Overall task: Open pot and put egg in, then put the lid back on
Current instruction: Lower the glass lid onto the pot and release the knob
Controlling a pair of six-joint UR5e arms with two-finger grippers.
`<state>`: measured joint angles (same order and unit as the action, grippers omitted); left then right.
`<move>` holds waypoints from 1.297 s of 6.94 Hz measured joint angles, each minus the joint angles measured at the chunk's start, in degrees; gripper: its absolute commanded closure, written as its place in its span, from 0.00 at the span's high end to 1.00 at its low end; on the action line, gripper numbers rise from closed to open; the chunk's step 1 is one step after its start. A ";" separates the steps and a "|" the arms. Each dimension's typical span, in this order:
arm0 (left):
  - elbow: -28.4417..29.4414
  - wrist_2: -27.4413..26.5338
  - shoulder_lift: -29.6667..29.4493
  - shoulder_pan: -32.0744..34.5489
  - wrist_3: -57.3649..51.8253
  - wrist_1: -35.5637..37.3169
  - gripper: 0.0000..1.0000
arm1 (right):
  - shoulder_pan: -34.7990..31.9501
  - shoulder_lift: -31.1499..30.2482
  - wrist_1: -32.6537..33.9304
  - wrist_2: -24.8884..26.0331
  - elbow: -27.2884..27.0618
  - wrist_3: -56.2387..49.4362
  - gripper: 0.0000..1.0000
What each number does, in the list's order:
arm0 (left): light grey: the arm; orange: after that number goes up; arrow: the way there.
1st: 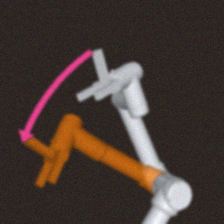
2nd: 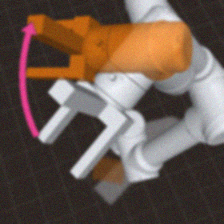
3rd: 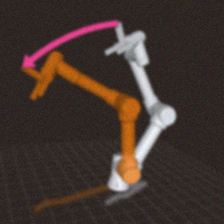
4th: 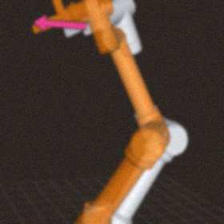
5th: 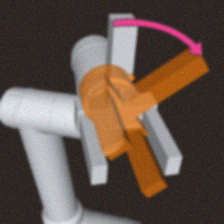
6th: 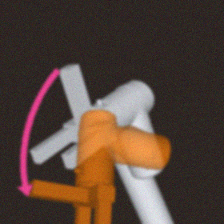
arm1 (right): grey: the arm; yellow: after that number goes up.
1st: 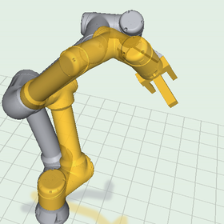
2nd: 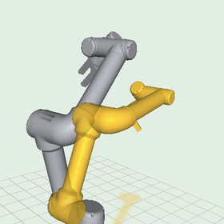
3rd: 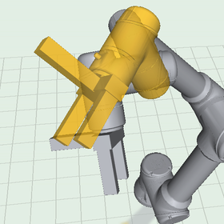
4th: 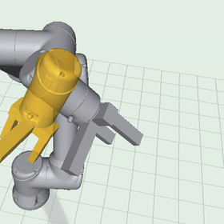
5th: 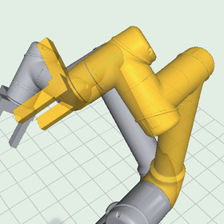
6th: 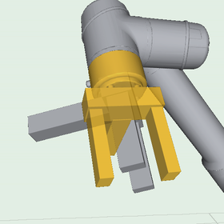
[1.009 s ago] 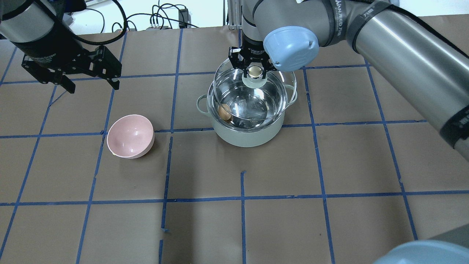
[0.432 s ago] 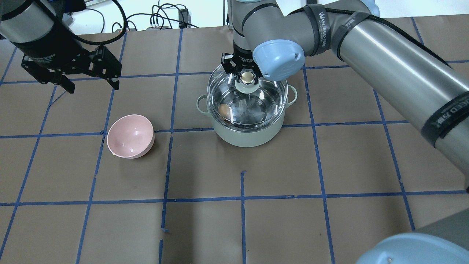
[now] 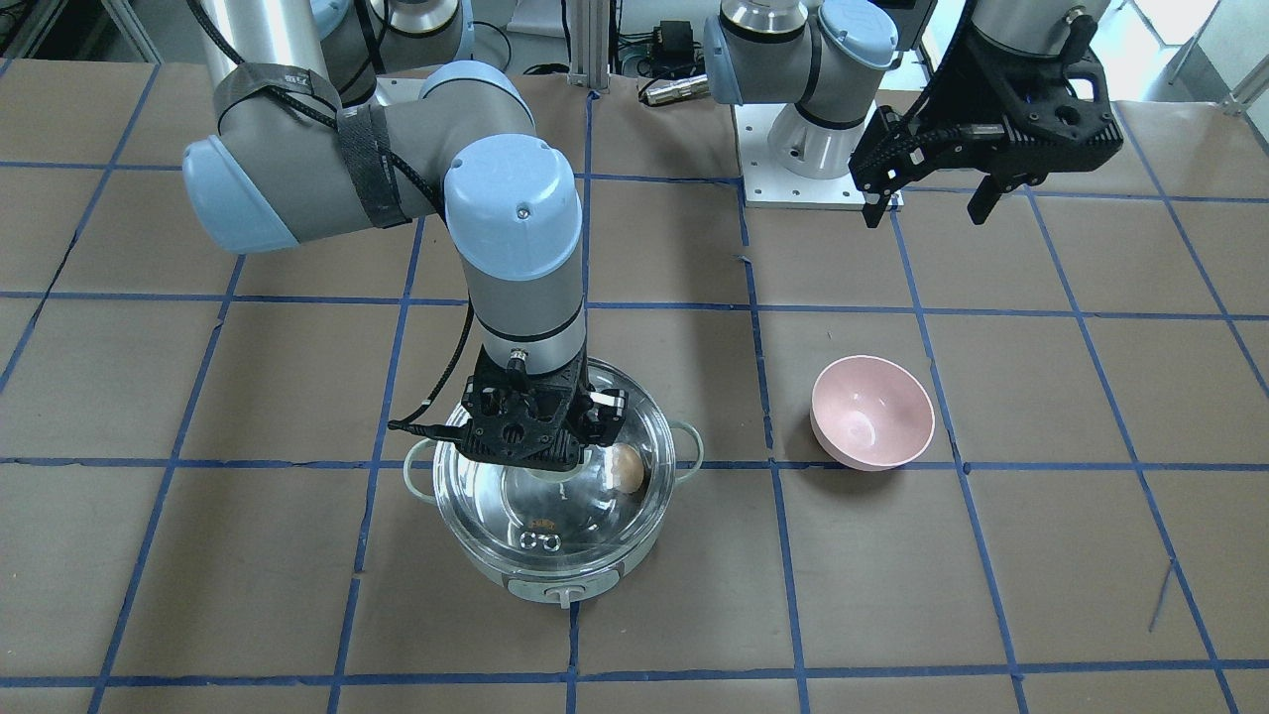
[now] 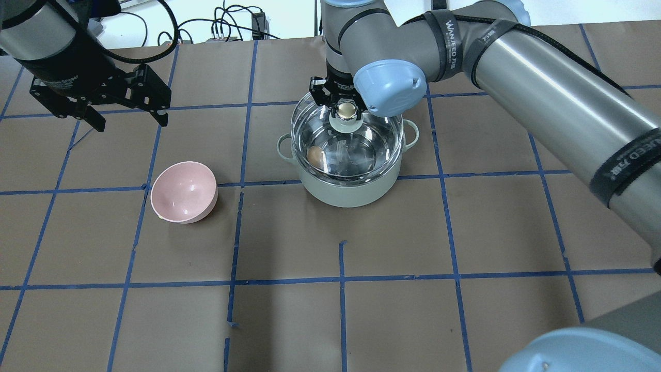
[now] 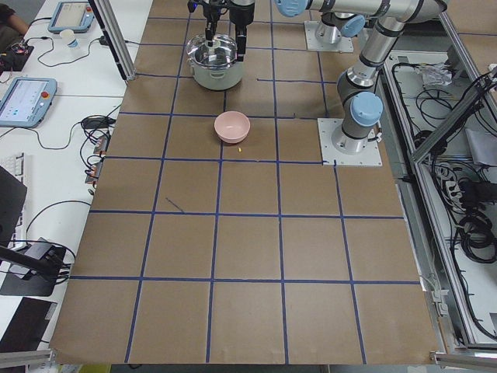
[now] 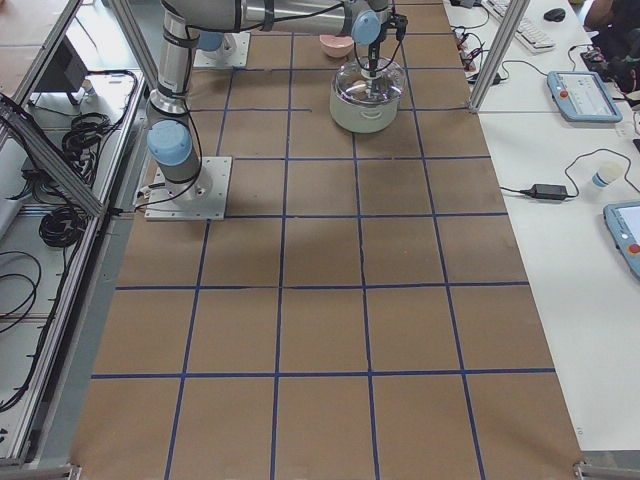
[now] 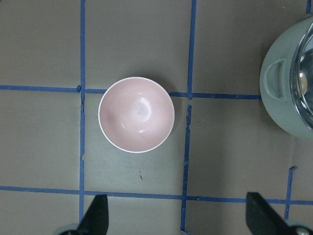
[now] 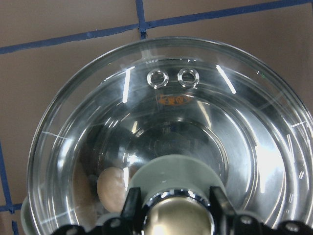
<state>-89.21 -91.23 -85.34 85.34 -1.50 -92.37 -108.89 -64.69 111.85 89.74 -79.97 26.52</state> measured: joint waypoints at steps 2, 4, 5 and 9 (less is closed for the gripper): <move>0.00 0.00 0.02 0.00 0.08 0.00 1.00 | 0.00 -0.12 0.48 -0.04 -1.01 -0.16 0.07; 0.00 0.00 0.07 0.00 0.09 0.00 1.00 | 0.00 -0.26 0.55 -0.05 -1.51 -0.44 0.07; 0.00 0.00 0.08 0.00 0.09 0.00 1.00 | 0.00 -0.29 0.48 -0.04 -1.54 -0.48 0.07; 0.00 0.00 0.09 0.00 0.09 0.00 1.00 | 0.00 -0.13 0.36 -0.34 -1.24 -1.87 0.07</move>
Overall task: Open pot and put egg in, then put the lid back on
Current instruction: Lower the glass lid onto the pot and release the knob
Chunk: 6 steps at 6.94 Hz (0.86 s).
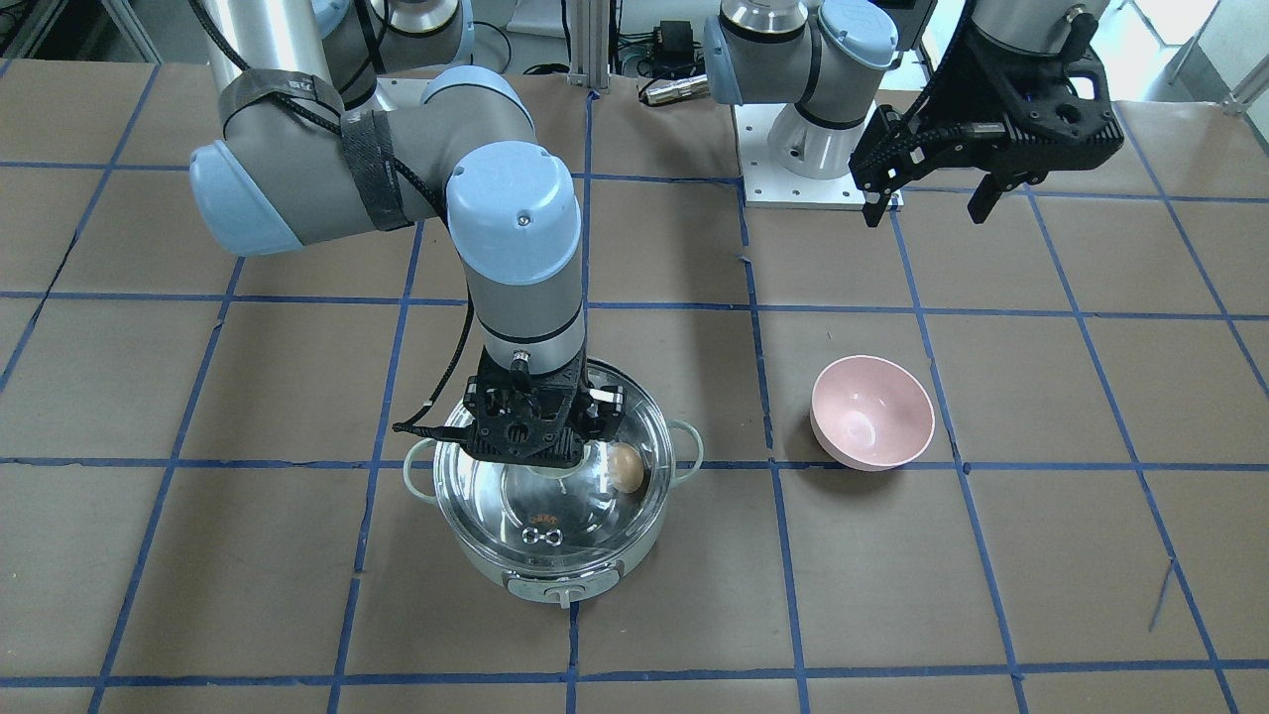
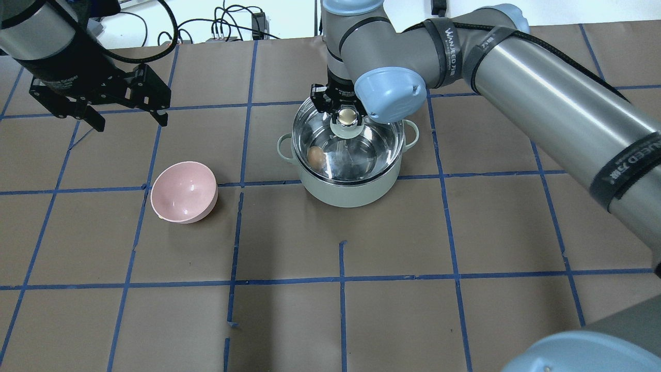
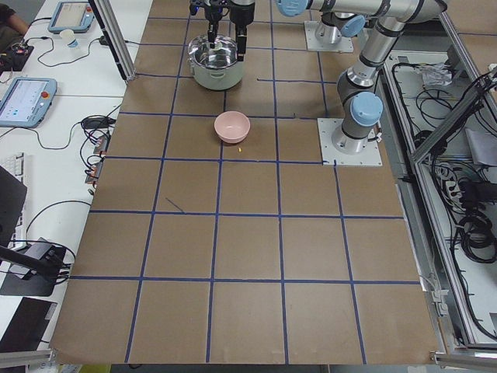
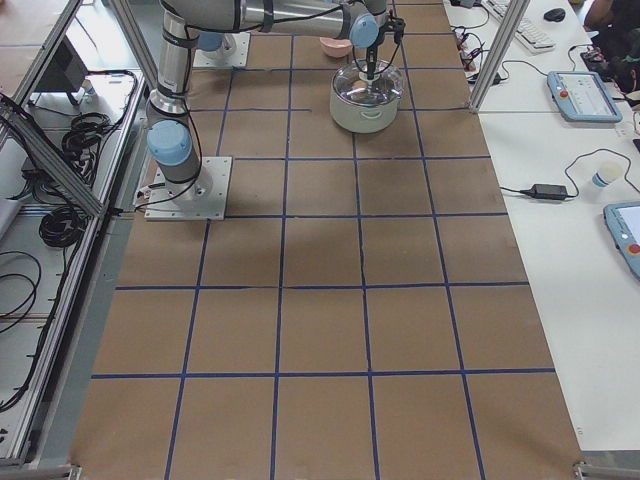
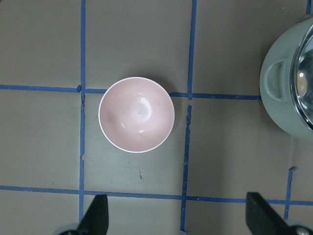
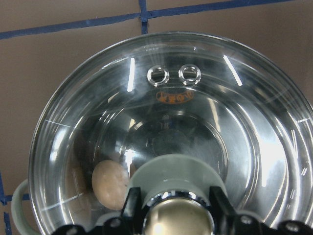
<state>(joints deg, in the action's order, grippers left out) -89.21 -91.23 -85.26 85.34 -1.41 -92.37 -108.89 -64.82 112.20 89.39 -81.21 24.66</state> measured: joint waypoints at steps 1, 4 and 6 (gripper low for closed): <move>0.00 0.00 0.00 0.00 0.00 0.00 1.00 | 0.00 0.03 -0.10 -0.06 0.07 -0.08 0.07; -0.06 0.00 0.00 0.00 0.00 0.00 1.00 | 0.05 -0.09 -0.78 0.26 0.11 -0.17 0.07; -0.08 0.00 -0.01 0.00 0.00 0.00 1.00 | 0.05 -0.13 -1.44 0.28 0.10 -0.14 0.07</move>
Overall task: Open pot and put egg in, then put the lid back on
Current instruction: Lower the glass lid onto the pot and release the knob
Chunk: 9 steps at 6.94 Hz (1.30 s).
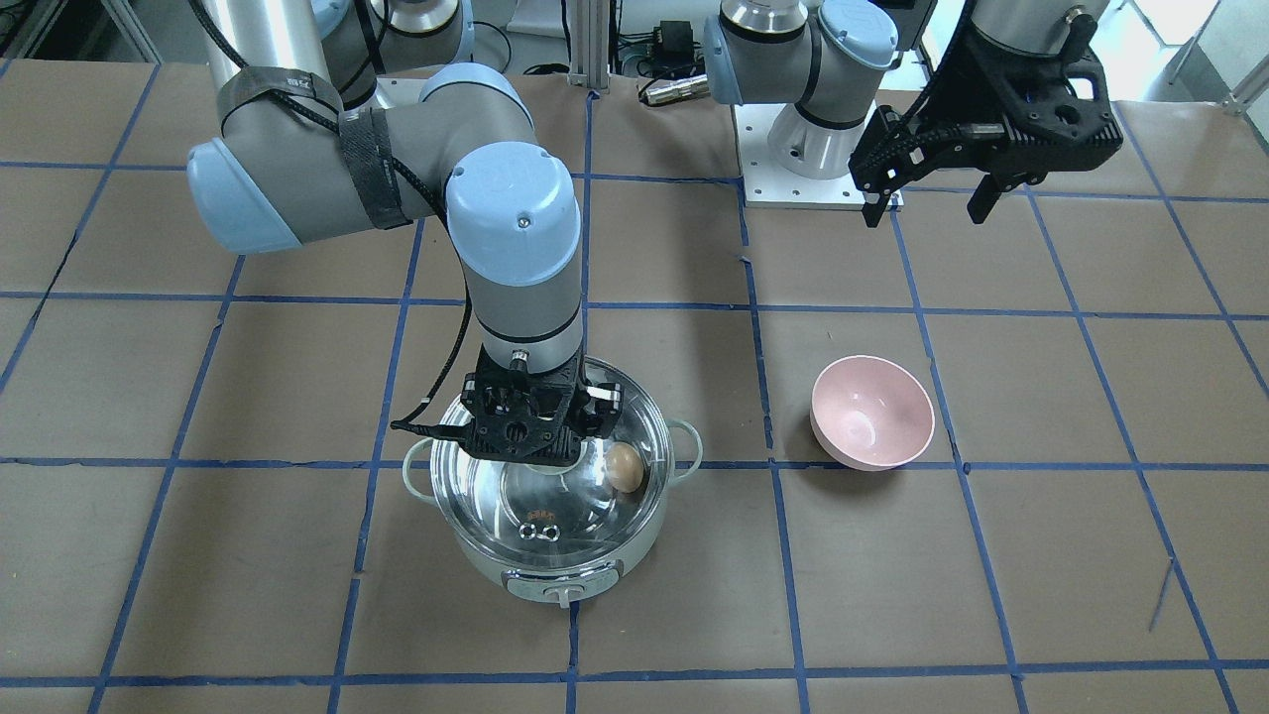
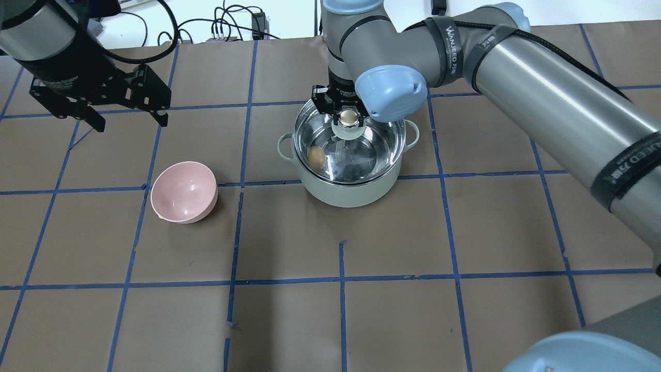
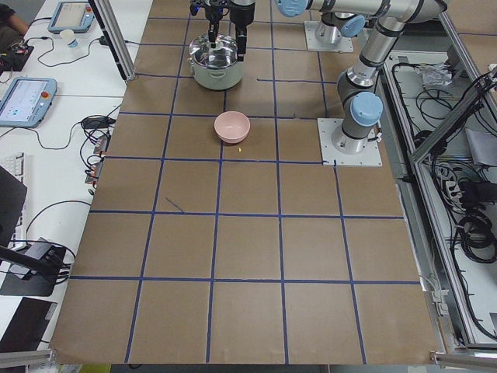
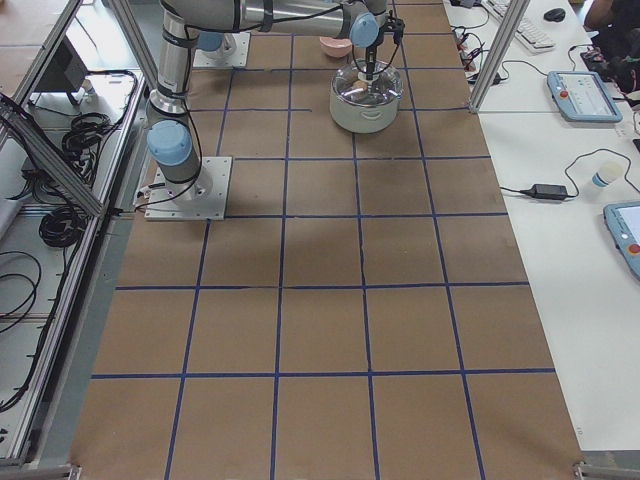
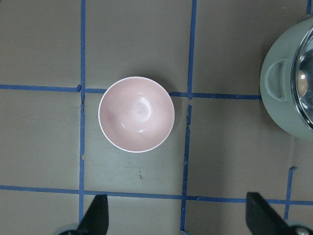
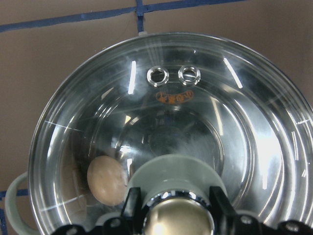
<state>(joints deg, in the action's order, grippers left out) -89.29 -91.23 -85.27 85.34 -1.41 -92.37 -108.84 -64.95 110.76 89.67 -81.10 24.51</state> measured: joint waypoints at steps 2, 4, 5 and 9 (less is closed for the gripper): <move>0.00 0.00 -0.01 0.00 0.00 0.00 1.00 | 0.03 0.02 -0.40 -0.35 0.06 0.01 0.07; 0.01 0.00 0.01 -0.02 0.00 0.00 1.00 | 0.04 0.02 -0.49 -0.74 0.09 -0.10 0.07; 0.05 0.00 0.01 -0.06 0.00 0.00 1.00 | 0.03 0.03 -0.50 -0.82 0.10 -0.21 0.08; 0.17 0.05 0.03 -0.08 0.04 -0.09 1.00 | 0.00 0.22 -0.57 -1.81 -0.05 -0.70 0.99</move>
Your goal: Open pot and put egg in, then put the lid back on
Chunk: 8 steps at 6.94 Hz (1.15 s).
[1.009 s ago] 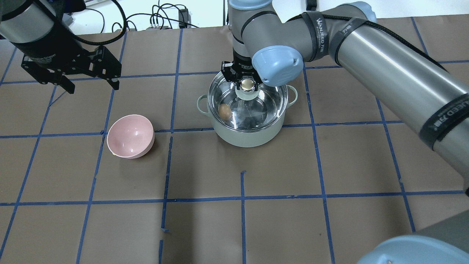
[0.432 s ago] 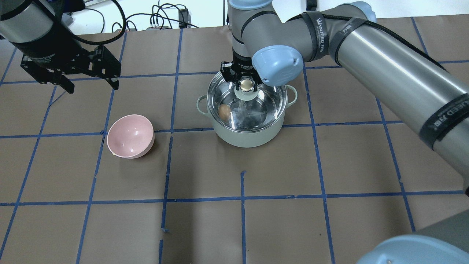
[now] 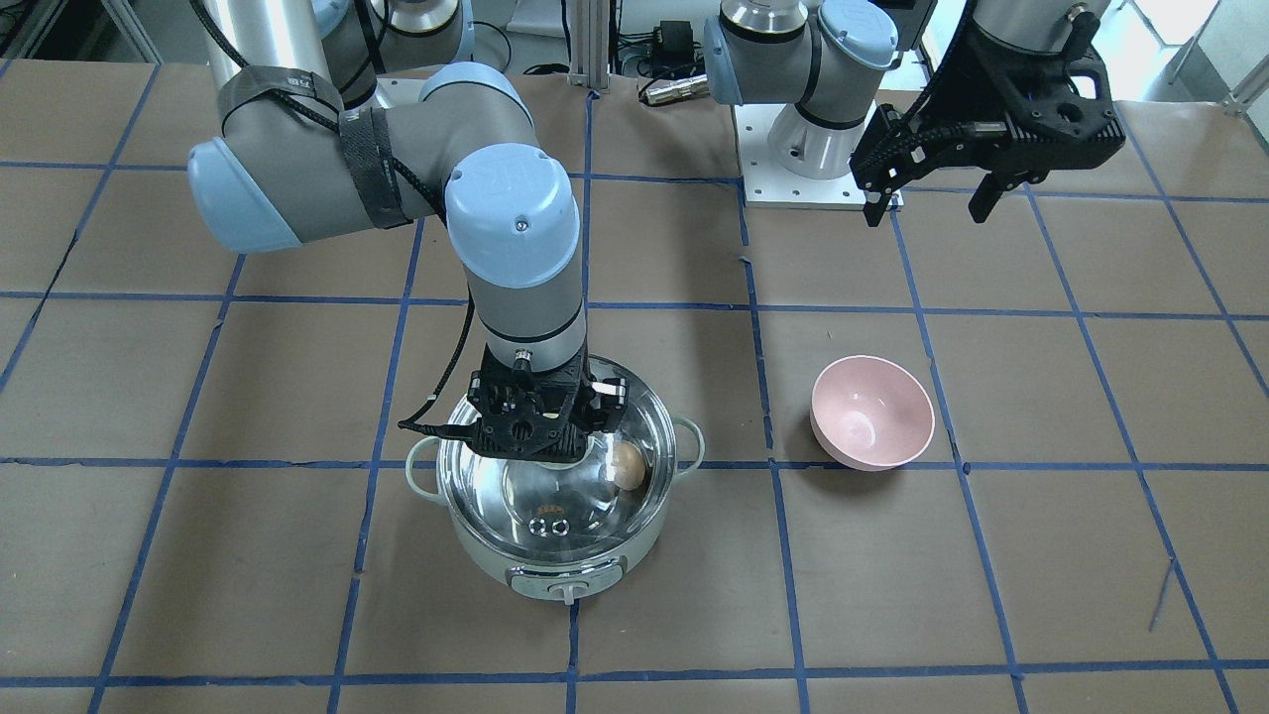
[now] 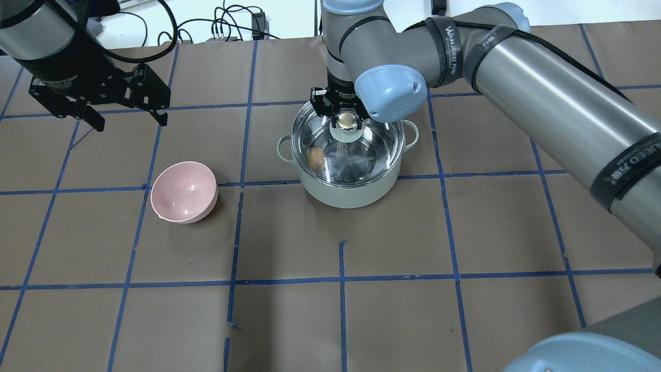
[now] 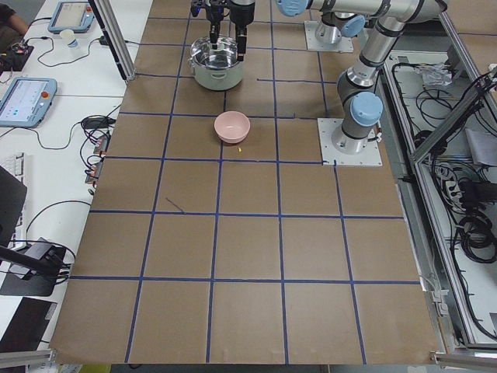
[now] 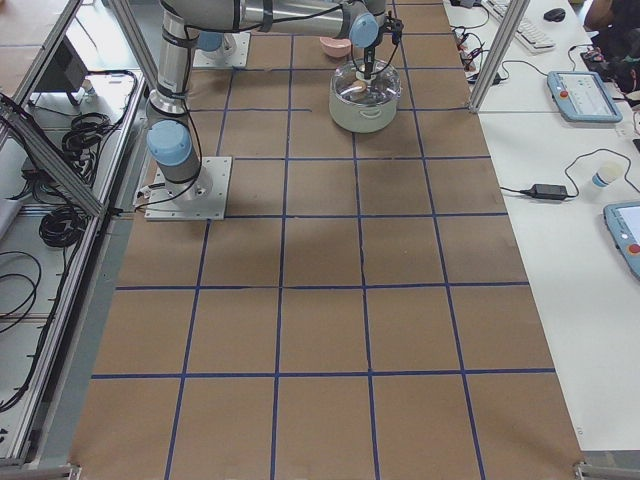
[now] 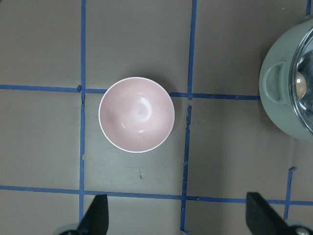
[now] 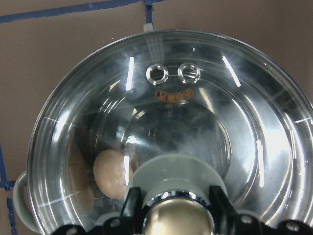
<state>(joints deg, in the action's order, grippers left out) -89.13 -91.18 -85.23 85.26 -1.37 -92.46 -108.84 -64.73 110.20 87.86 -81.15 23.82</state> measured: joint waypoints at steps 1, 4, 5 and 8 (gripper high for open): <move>0.01 -0.01 -0.01 0.00 -0.02 0.00 1.00 | 0.01 0.03 -0.08 0.19 -0.06 -0.11 1.00; 0.01 0.02 -0.02 0.05 0.00 0.00 1.00 | 0.27 -1.70 -3.43 1.88 1.20 -0.27 1.00; 0.01 0.03 -0.02 0.06 0.03 0.00 1.00 | 0.81 -3.91 -6.05 2.46 2.21 -0.50 1.00; 0.01 0.00 -0.02 0.05 0.03 0.00 1.00 | 7.09 -14.59 -14.21 1.50 2.66 -5.94 0.99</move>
<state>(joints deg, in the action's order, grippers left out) -89.12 -91.18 -85.25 85.32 -1.34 -92.46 -101.75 -79.32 95.99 89.36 -78.48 17.87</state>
